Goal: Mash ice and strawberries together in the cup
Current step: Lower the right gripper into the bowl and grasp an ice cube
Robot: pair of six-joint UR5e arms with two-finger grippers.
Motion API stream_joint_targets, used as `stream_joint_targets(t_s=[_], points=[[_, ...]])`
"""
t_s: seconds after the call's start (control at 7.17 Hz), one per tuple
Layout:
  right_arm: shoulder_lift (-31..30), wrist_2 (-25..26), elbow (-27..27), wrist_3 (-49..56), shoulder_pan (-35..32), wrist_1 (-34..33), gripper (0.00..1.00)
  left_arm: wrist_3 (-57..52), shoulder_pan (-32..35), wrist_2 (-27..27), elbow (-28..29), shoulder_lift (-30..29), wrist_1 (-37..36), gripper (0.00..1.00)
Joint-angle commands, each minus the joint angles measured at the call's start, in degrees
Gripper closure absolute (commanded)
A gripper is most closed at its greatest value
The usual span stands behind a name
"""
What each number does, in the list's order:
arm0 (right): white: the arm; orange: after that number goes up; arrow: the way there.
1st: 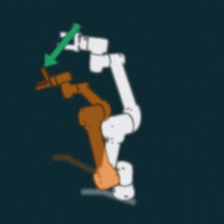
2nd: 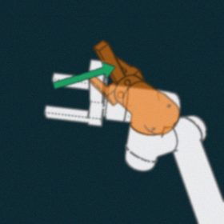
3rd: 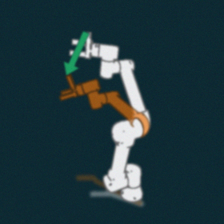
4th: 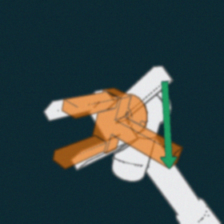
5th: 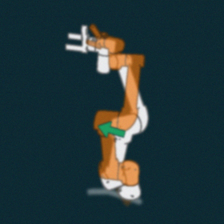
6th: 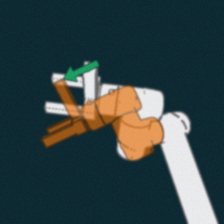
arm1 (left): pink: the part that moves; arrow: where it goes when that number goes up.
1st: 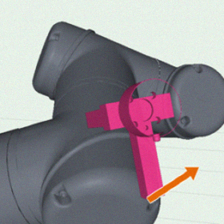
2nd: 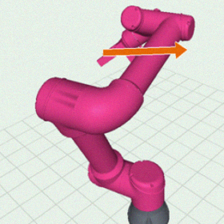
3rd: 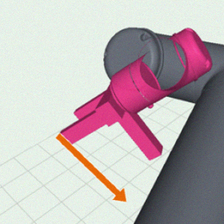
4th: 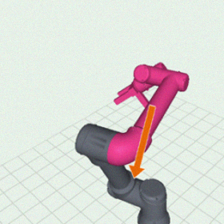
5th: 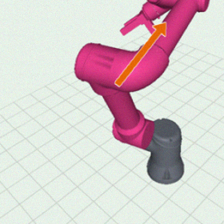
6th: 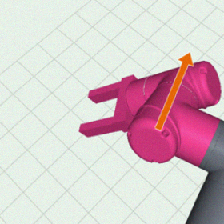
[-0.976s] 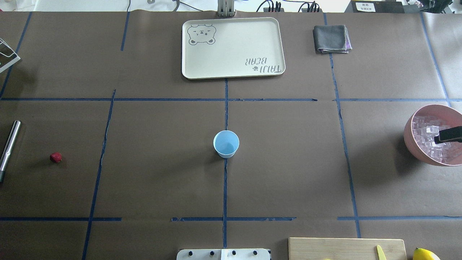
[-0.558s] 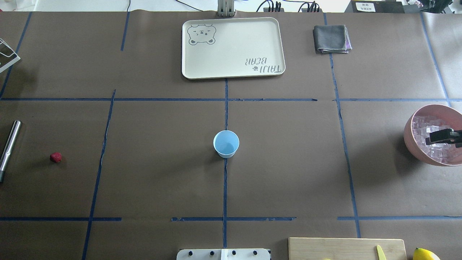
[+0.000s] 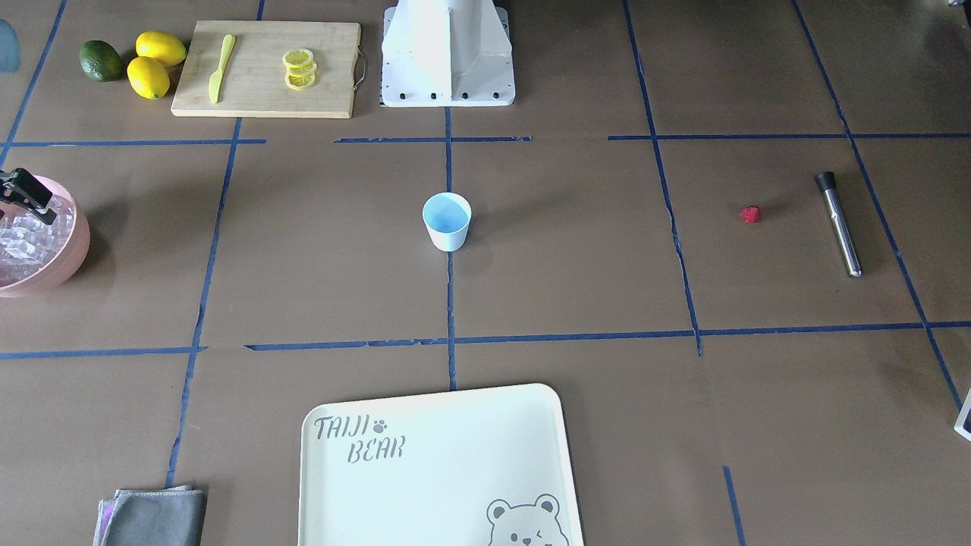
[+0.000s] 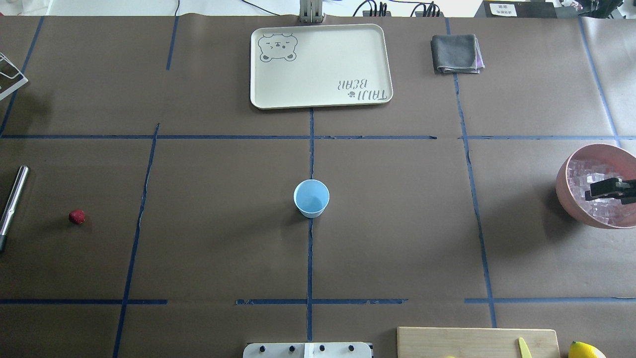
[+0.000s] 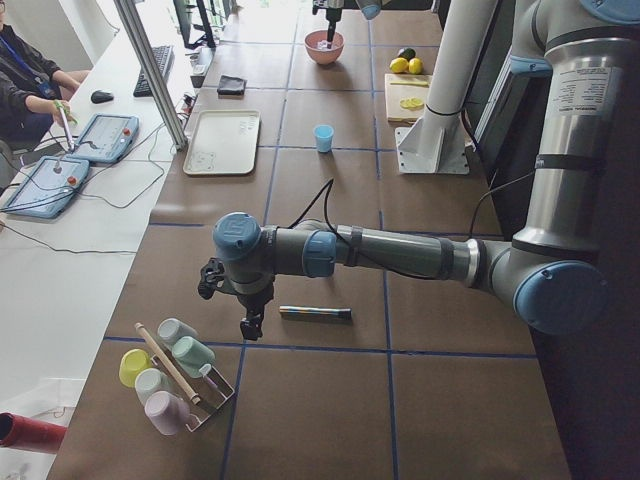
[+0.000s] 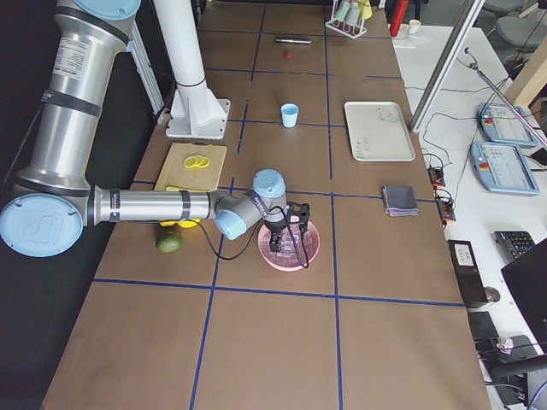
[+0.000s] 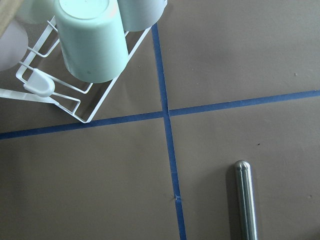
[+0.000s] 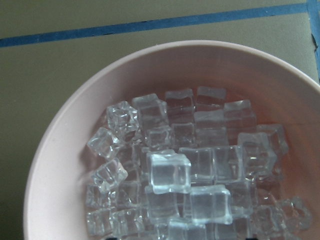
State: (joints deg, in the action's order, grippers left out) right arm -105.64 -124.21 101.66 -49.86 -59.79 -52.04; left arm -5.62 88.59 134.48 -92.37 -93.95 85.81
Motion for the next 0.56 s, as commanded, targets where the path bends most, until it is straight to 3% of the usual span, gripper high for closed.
stream_joint_targets(t_s=[0.0,0.42], points=[[0.0,-0.1,-0.1,0.0,-0.1,-0.3,0.23,0.0,0.0,0.0,0.0,0.0,0.1,0.0],[-0.2,0.0,0.0,0.0,-0.1,-0.5,0.36,0.0,0.0,0.0,0.0,0.0,0.1,0.0]])
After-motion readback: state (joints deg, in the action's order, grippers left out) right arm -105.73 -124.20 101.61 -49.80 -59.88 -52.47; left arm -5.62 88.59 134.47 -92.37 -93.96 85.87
